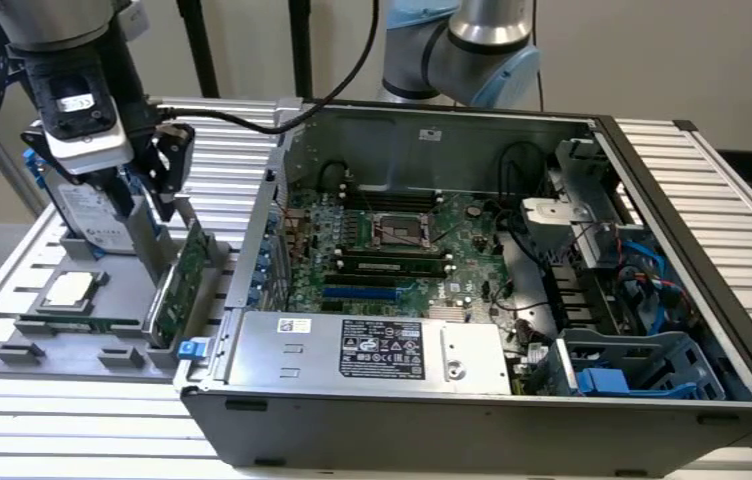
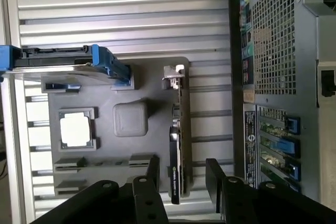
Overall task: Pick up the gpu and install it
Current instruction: 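Pick up the gpu and move the gpu toward the slot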
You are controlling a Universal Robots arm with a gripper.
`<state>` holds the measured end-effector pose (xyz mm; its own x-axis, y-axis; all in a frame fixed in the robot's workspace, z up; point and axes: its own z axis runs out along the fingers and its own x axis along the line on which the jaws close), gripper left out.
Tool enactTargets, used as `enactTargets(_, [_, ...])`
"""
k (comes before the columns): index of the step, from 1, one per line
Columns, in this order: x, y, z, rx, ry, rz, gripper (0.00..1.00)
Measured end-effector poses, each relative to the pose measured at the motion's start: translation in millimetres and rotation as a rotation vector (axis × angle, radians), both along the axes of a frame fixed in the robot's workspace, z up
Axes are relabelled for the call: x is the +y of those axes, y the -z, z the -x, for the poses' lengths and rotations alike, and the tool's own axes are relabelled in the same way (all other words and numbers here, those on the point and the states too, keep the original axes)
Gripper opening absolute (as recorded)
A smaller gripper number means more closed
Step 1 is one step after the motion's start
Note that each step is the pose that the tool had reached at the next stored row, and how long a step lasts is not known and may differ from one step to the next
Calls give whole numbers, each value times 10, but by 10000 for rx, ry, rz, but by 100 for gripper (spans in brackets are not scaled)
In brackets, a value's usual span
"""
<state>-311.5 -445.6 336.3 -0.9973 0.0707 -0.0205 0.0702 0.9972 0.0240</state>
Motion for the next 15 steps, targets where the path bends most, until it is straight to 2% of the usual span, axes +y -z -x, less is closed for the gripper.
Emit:
enactTargets(8, [0,146,0,0,-1,74,100])
enactTargets(15, [0,273,1,-1,0,96,100])
